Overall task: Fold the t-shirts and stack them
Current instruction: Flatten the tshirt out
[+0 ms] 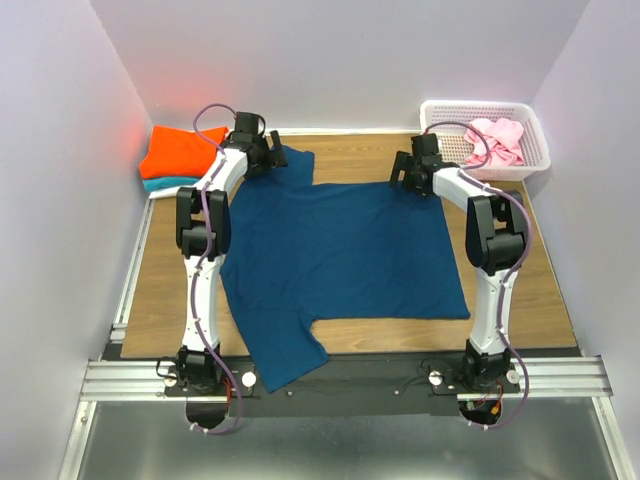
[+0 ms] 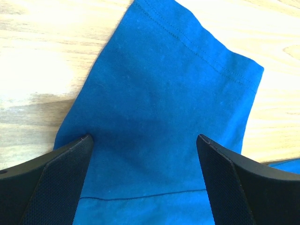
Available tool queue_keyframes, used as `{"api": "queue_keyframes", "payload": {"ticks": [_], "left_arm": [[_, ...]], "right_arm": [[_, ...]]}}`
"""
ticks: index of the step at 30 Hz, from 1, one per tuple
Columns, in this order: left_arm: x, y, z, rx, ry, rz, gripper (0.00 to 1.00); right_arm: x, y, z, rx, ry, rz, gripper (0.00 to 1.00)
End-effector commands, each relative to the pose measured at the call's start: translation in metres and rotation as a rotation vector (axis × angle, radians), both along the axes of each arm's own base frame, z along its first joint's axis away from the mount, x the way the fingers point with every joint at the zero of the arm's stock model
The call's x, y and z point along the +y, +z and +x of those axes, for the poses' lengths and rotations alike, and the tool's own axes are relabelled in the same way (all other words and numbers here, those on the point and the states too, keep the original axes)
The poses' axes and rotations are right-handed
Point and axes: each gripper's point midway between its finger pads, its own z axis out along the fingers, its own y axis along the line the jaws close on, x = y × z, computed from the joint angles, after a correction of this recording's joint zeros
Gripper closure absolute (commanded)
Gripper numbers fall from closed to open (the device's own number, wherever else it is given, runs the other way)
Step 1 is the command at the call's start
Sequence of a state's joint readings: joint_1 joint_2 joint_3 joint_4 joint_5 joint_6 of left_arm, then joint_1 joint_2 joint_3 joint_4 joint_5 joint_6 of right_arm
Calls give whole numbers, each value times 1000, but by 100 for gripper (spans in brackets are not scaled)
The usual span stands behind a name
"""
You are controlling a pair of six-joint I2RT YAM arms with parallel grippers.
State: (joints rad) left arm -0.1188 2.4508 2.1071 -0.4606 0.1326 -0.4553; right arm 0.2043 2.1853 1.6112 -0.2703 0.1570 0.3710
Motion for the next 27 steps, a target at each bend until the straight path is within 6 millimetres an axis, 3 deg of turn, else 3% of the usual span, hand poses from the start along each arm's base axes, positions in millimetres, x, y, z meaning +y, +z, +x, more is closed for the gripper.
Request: {"api": "queue_keyframes", "payload": {"ticks": [1, 2, 3, 4, 5, 6, 7, 8, 10, 11, 13, 14, 17, 21, 27], "left_arm": [[1, 62, -4, -91, -8, 14, 2], [2, 71, -7, -105, -6, 23, 2], [1, 94, -11, -143, -4, 26, 2], [-2, 97, -17, -145, -7, 31, 2], [-1, 85, -29, -119, -3, 41, 2], [-2, 104, -37, -152, -3, 36, 2], [-4, 102, -45, -147, 1, 31, 2], [-4, 95, -63, -127, 4, 36, 2], [-8, 83, -82, -105, 1, 36, 2], [-14, 59, -101, -59, -9, 41, 2], [-21, 54, -121, -49, -23, 40, 2], [-19, 34, -136, -8, -14, 48, 2], [-23, 15, -160, 33, -20, 24, 2], [-21, -5, -169, 70, -21, 29, 2], [-18, -25, -157, 118, -7, 72, 2]], "right_arm": [[9, 40, 2, -88, 100, 56, 0], [10, 45, -1, -94, 108, 53, 0], [17, 50, -6, -100, 124, 51, 0], [17, 47, -15, -88, 130, 40, 0], [20, 58, -20, -106, 138, 41, 0], [26, 61, -26, -108, 147, 40, 0], [24, 50, -39, -77, 138, 35, 0], [29, 58, -46, -89, 144, 39, 0], [28, 52, -60, -67, 135, 37, 0], [27, 41, -72, -37, 131, 37, 0], [29, 40, -83, -28, 128, 39, 0], [29, 36, -89, -17, 132, 34, 0], [34, 17, -110, 33, 147, 14, 0], [35, 7, -111, 52, 141, 3, 0], [35, -8, -101, 76, 136, -18, 0]]}}
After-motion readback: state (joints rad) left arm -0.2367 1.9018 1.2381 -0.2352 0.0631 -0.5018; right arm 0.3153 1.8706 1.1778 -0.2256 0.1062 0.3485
